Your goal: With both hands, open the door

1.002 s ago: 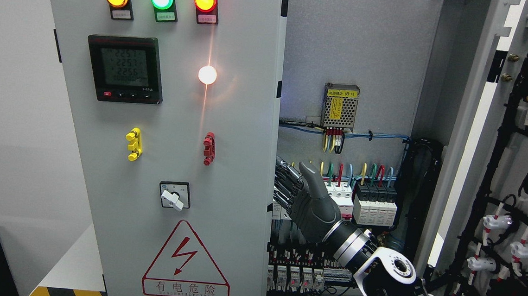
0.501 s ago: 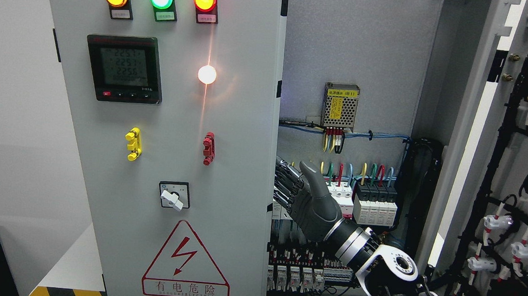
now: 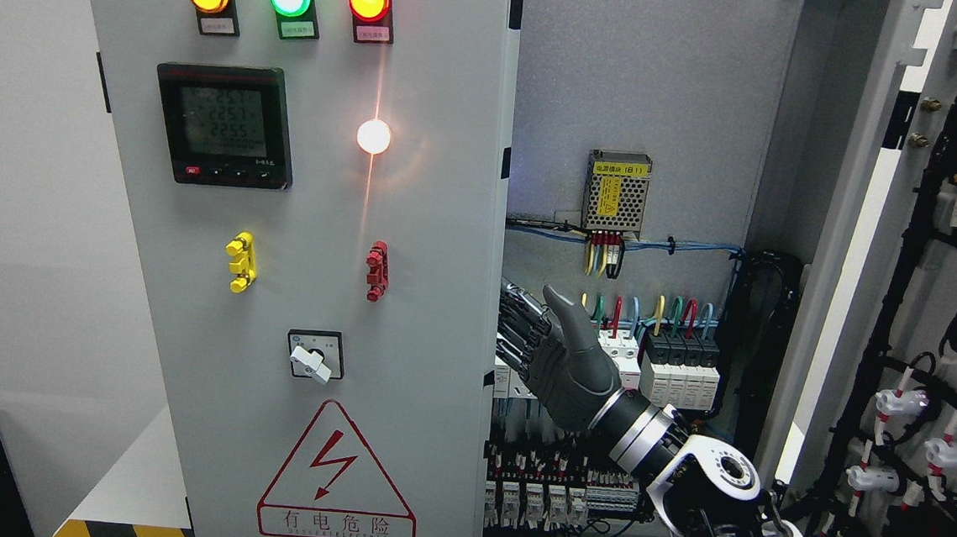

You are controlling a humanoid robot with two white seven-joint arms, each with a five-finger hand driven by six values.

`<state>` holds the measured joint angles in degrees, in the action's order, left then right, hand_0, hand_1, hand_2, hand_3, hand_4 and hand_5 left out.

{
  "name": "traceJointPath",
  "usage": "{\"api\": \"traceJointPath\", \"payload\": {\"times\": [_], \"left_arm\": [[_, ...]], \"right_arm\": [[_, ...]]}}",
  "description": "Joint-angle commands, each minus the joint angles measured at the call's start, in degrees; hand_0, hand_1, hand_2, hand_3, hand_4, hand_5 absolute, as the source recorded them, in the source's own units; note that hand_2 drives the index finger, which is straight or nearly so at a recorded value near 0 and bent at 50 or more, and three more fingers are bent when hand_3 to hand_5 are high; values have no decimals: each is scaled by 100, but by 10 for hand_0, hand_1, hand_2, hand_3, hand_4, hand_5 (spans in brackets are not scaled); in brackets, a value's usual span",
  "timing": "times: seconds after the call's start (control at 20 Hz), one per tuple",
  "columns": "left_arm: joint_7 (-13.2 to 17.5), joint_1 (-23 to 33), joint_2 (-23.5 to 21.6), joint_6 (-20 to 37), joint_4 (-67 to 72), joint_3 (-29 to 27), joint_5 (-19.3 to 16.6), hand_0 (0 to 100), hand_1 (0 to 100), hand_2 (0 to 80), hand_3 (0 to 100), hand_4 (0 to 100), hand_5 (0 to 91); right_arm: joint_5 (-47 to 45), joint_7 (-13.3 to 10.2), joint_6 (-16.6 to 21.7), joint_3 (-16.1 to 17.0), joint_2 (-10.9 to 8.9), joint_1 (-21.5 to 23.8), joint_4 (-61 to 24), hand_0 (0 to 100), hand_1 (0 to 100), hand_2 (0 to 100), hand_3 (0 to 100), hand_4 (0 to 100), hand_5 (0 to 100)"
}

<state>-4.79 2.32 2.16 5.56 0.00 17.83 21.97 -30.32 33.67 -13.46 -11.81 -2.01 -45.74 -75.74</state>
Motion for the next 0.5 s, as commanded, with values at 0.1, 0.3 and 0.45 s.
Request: {"api": "traceJointPath", "payload": {"times": [0.1,0.3,0.45], "left_arm": [[-4,-4,4,-3,-140,-8,0,0,0,0,0,0,0],[5,-4,-5,-3,-149,-8,0,0,0,0,0,0,0],[5,-13,-31,-3,-158,1,0,0,0,0,0,0,0]], "right_arm": [[-9,-1,-25,-111,-1,4,-20,191,0,0,0,0,0],[0,210,-17,-111,-1,-13,-11,191,0,0,0,0,0],[0,219,-17,-111,-1,-13,-11,191,0,0,0,0,0]]}}
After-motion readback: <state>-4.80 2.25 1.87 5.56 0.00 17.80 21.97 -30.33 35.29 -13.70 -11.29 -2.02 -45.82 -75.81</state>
